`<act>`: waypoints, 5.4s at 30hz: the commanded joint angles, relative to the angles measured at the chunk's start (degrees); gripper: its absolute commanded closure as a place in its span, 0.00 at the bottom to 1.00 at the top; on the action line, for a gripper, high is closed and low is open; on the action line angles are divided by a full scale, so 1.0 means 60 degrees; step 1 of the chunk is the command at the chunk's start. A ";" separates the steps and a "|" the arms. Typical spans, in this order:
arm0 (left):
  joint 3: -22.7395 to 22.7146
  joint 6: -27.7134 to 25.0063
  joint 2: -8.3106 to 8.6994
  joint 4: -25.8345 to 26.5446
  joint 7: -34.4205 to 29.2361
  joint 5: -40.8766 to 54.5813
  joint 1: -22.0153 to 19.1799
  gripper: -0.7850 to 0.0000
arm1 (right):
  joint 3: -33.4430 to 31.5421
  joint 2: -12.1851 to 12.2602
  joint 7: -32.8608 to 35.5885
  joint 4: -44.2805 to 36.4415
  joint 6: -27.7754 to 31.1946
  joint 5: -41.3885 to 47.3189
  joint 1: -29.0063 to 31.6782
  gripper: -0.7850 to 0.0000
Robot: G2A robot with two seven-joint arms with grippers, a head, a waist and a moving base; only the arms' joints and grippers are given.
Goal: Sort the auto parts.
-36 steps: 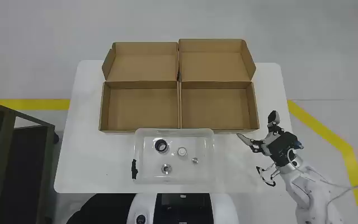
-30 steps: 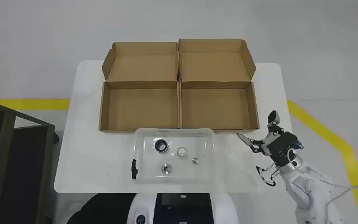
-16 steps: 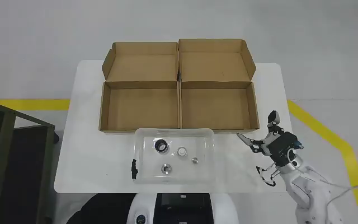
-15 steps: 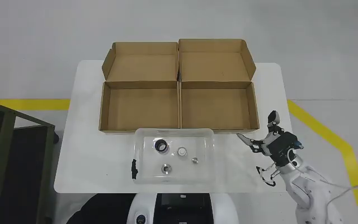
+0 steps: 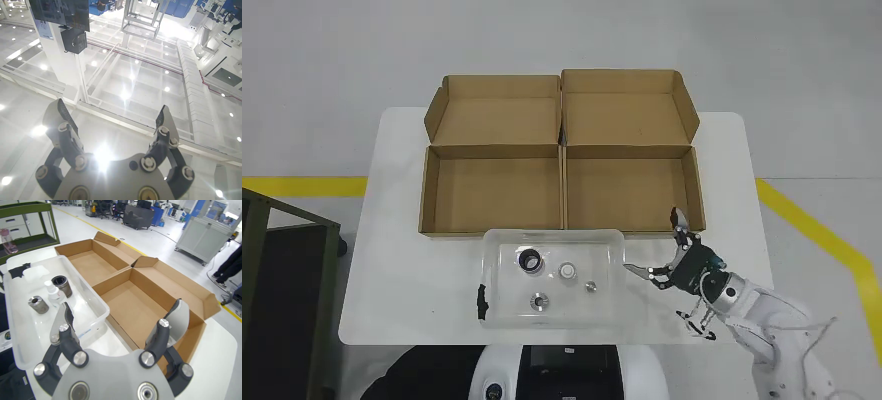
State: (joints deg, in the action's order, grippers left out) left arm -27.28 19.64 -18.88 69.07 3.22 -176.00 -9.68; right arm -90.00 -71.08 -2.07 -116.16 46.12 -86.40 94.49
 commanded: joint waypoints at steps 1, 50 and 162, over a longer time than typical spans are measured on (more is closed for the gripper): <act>0.0000 0.0000 0.0000 0.0000 0.0000 0.0000 0.0000 0.00 | 0.0327 0.0018 0.0188 -0.0149 0.0297 -0.0051 -0.0071 0.00; 0.0000 0.0000 0.0000 0.0000 0.0000 0.0000 0.0000 0.00 | 0.4641 0.0039 0.3735 0.1904 0.0032 -0.0213 -0.3029 0.62; 0.0000 0.0000 0.0000 0.0000 0.0000 0.0000 0.0000 0.00 | 0.4981 -0.0018 0.4027 0.5179 -0.4069 0.3239 -0.6605 0.87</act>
State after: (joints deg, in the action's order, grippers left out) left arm -27.28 19.64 -18.88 69.07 3.22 -176.00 -9.68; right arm -60.19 -71.14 22.16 -85.42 21.83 -67.08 54.92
